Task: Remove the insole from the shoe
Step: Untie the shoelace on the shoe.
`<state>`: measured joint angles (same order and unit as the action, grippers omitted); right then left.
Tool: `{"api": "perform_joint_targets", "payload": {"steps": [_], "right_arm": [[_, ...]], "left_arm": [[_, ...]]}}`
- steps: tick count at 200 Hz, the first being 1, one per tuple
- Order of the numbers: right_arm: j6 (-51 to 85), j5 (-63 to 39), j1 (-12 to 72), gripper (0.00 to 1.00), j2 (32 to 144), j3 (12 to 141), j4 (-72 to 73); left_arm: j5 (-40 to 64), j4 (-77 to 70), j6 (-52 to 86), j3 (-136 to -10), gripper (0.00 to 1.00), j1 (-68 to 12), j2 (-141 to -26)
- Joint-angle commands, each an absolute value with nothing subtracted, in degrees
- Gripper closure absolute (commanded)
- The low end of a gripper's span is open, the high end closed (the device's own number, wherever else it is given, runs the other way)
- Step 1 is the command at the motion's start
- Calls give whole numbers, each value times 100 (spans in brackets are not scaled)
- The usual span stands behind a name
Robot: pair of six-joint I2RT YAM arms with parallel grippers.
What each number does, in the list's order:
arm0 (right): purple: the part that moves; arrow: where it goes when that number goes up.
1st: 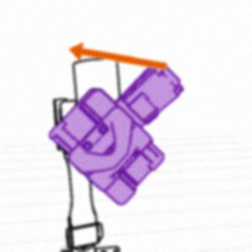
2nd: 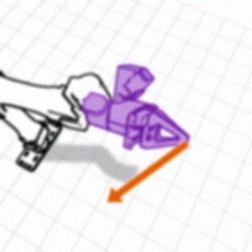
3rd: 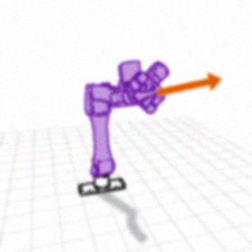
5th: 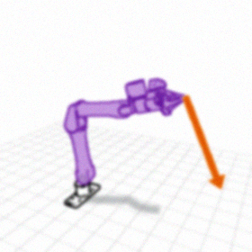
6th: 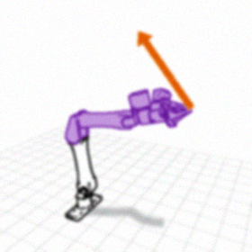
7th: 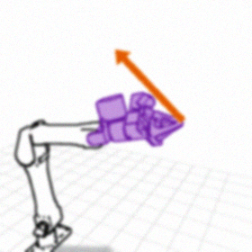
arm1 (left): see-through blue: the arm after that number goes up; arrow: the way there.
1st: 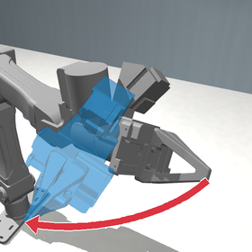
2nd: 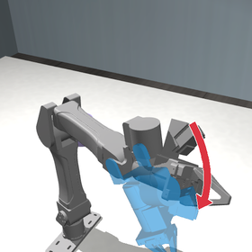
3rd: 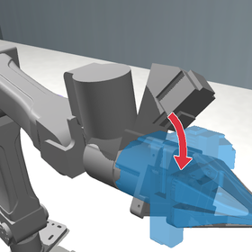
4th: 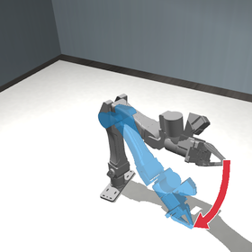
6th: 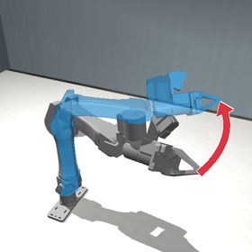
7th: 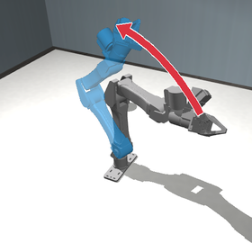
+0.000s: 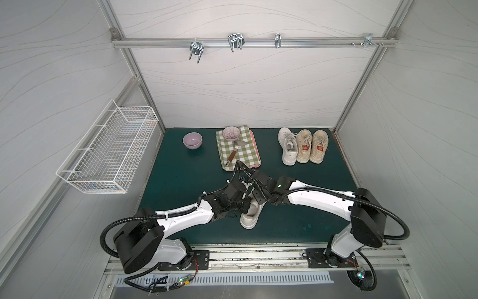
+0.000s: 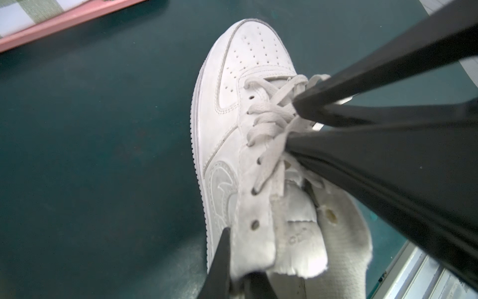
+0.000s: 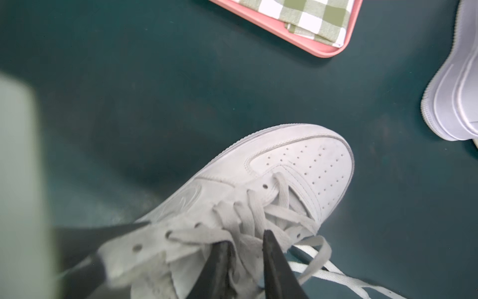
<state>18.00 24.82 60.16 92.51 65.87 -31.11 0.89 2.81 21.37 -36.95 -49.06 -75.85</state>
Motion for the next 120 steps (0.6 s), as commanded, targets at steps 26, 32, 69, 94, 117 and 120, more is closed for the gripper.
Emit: {"api": "perform_joint_targets", "payload": {"steps": [26,32,69,94,117,120], "right_arm": [[2049,3273,6003,75,9174,6719,-3610],[2061,3271,6002,75,9127,6719,-3619],[2107,3179,5973,73,9046,6715,-3637],[2208,3264,5886,72,9194,6706,-3704],[2351,3204,5660,68,9234,6647,-3691],[2359,3203,5634,67,9237,6650,-3691]], "left_arm": [[141,-177,2136,-4070,100,-4966,-7601],[133,-184,2136,-4069,100,-4966,-7610],[122,-184,2136,-4069,100,-4966,-7604],[178,-199,2129,-4052,100,-4966,-7572],[300,-279,2109,-4010,100,-4976,-7511],[311,-285,2102,-4004,100,-4981,-7501]]}}
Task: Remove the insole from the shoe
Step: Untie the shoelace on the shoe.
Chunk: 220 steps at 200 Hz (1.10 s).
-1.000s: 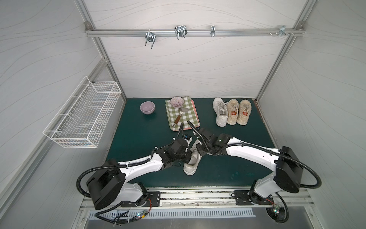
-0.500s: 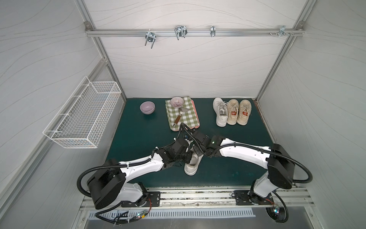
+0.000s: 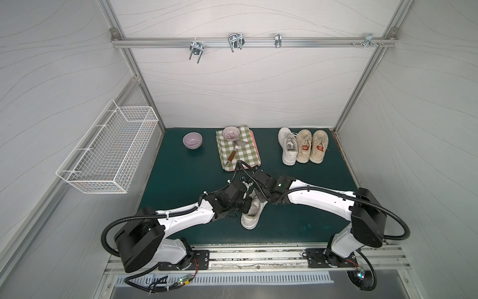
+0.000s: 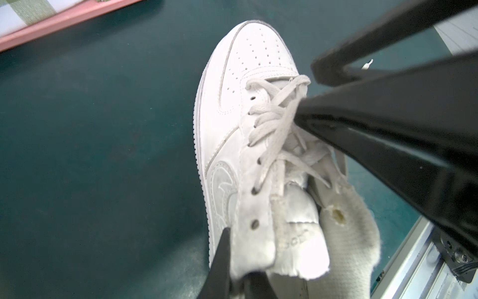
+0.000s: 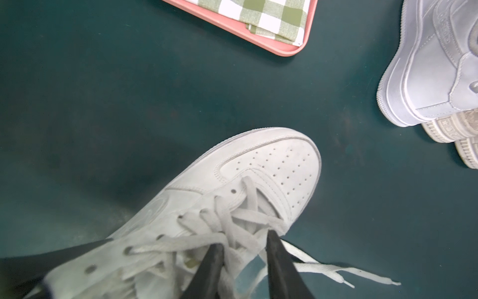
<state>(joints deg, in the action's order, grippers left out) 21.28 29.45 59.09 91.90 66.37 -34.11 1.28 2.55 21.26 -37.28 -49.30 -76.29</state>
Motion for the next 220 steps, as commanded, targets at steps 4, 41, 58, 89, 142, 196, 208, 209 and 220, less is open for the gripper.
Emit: {"api": "perform_joint_targets", "payload": {"steps": [4,41,58,89,142,196,208,209,220], "right_arm": [[2371,3221,5606,67,9246,6653,-3696],[2373,3450,5474,61,9474,6816,-3709],[2387,3545,5411,57,9627,6908,-3700],[2319,3423,5409,53,9538,6846,-3396],[2300,2390,5489,50,9274,6253,-2262],[2366,2517,5504,41,8910,5885,-1678],[2351,2623,5511,41,8818,5826,-1608],[2353,2630,5511,41,8812,5822,-1604],[2333,2704,5520,41,8780,5770,-1552]], "left_arm": [[336,-303,2096,-3995,100,-4984,-7490],[468,-367,2048,-3994,100,-5018,-7493],[501,-392,2031,-3991,100,-5036,-7488],[481,-312,2017,-4050,100,-5045,-7600],[568,-357,2030,-4098,100,-5047,-7735],[571,-332,2021,-4096,100,-5045,-7752],[573,-334,2022,-4096,100,-5045,-7752],[577,-334,2017,-4096,100,-5045,-7752],[569,-322,2013,-4113,100,-5045,-7757]]}}
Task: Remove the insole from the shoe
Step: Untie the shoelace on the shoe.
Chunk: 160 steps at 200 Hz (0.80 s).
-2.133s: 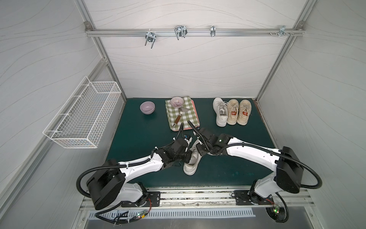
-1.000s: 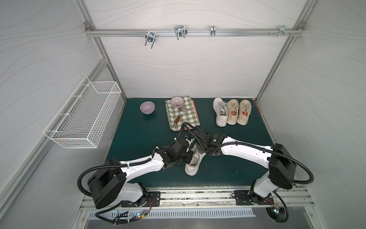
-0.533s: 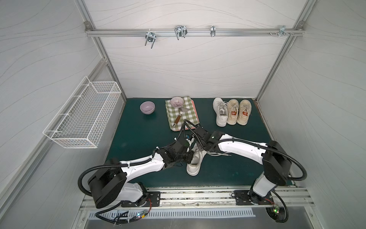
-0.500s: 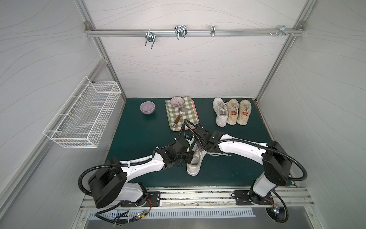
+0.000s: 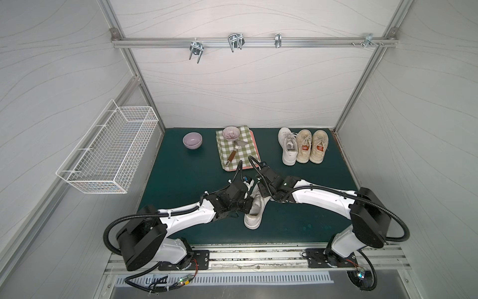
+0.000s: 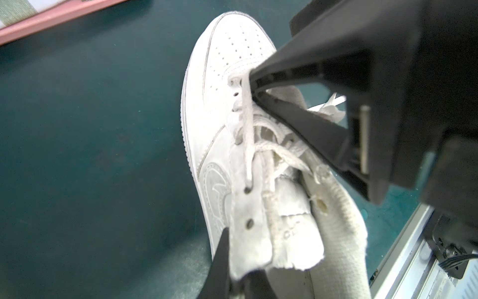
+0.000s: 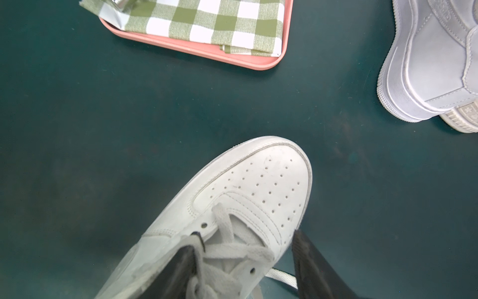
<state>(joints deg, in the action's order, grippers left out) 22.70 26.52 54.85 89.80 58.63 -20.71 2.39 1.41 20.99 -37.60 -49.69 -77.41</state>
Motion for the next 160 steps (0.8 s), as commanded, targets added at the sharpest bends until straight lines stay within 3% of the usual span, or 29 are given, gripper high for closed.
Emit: {"api": "perform_joint_targets", "payload": {"steps": [1,17,51,73,160], "right_arm": [[2335,2714,5520,41,8776,5768,-1554],[2318,2839,5535,42,8750,5735,-1558],[2127,2849,5737,54,8406,5362,-1084],[2249,2748,5667,54,8500,5298,-1087],[2414,3183,4908,35,9124,5883,-1668]], "left_arm": [[570,-319,2013,-4113,100,-5045,-7754],[534,-303,2004,-4104,100,-5047,-7753],[392,-150,1979,-4176,100,-5047,-7856],[439,-194,1983,-4175,100,-5045,-7868],[620,-291,1891,-4042,100,-5045,-7614]]}}
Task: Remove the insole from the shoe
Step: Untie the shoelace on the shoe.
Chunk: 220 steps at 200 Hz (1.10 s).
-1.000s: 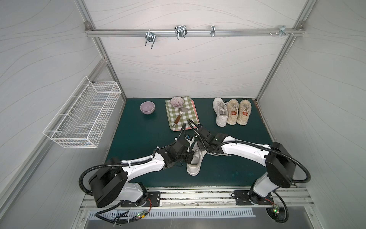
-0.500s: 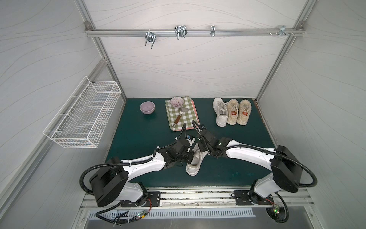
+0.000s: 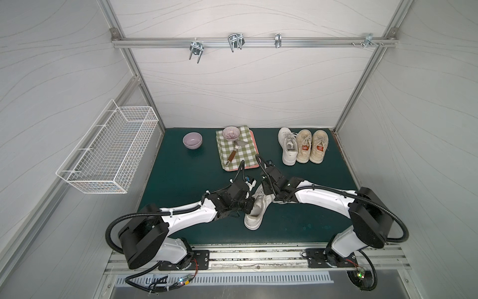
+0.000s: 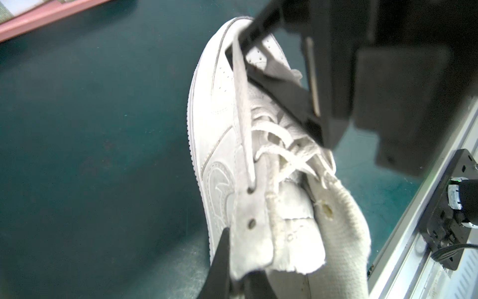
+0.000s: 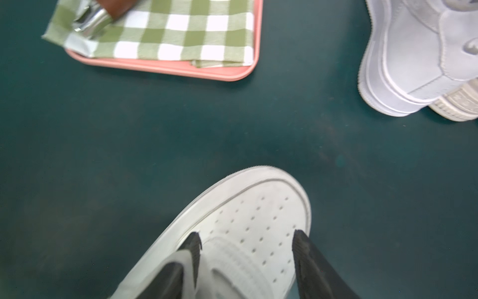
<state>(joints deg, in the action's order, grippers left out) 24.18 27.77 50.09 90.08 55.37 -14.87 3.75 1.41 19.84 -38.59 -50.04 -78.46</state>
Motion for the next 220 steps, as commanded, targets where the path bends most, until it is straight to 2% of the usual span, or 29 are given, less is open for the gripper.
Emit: {"api": "perform_joint_targets", "payload": {"steps": [1,65,132,220], "right_arm": [[2403,3204,4905,34,9141,5911,-1676],[2532,3364,4260,20,9350,6658,-2276],[2532,2700,3473,15,9710,7369,-2520],[2270,2439,3116,11,11021,9114,-2740]], "left_arm": [[622,-290,1886,-4042,100,-5045,-7612],[520,-186,1863,-3970,100,-5045,-7470],[368,-81,1920,-3786,100,-5045,-7151],[137,255,2038,-3442,100,-5046,-6506]]}}
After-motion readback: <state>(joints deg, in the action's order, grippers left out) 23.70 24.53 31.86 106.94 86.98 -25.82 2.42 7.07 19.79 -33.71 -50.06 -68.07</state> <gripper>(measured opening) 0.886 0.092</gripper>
